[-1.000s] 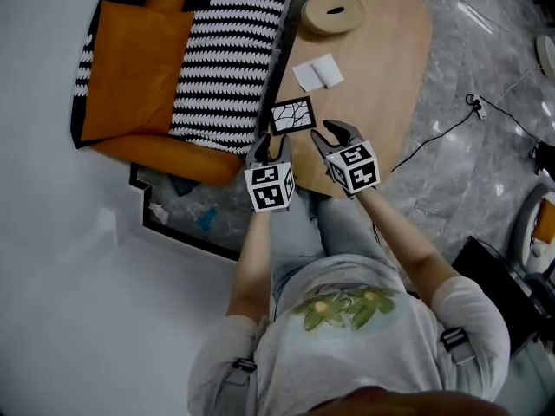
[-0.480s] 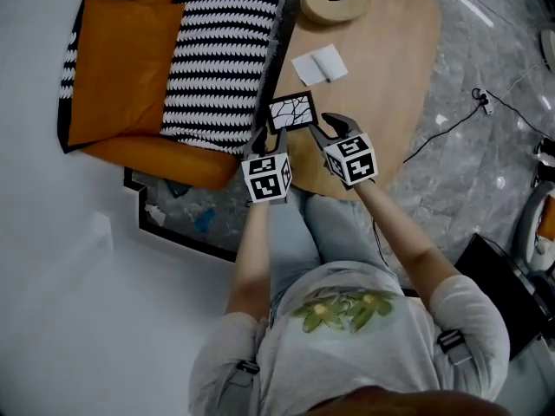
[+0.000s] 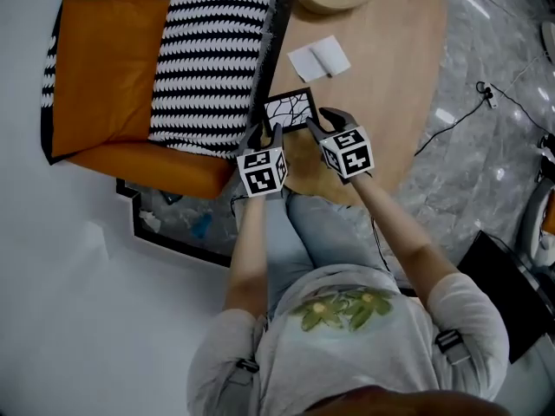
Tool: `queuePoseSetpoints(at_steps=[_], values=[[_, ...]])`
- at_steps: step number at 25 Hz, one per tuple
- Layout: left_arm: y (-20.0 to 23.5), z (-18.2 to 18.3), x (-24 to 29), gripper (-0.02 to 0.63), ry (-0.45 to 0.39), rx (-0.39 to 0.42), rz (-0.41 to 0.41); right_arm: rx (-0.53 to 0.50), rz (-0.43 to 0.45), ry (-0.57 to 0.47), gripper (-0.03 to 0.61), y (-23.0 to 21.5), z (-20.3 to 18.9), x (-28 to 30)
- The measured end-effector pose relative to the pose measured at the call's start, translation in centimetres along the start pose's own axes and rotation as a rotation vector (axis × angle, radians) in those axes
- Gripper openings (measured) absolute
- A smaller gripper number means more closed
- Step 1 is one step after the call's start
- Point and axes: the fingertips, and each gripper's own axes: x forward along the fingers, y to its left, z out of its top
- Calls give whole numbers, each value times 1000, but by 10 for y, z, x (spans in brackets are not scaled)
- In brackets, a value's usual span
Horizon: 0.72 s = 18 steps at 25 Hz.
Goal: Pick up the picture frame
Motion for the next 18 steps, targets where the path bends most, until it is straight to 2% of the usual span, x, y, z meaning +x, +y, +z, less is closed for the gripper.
queuePoseSetpoints(at_steps=[8, 18], values=[[12, -22, 28, 158, 47, 24, -5, 33, -15, 21, 140, -12, -23, 25], [27, -37, 53, 158, 75, 12, 20, 49, -23, 59, 143, -25, -41, 51]])
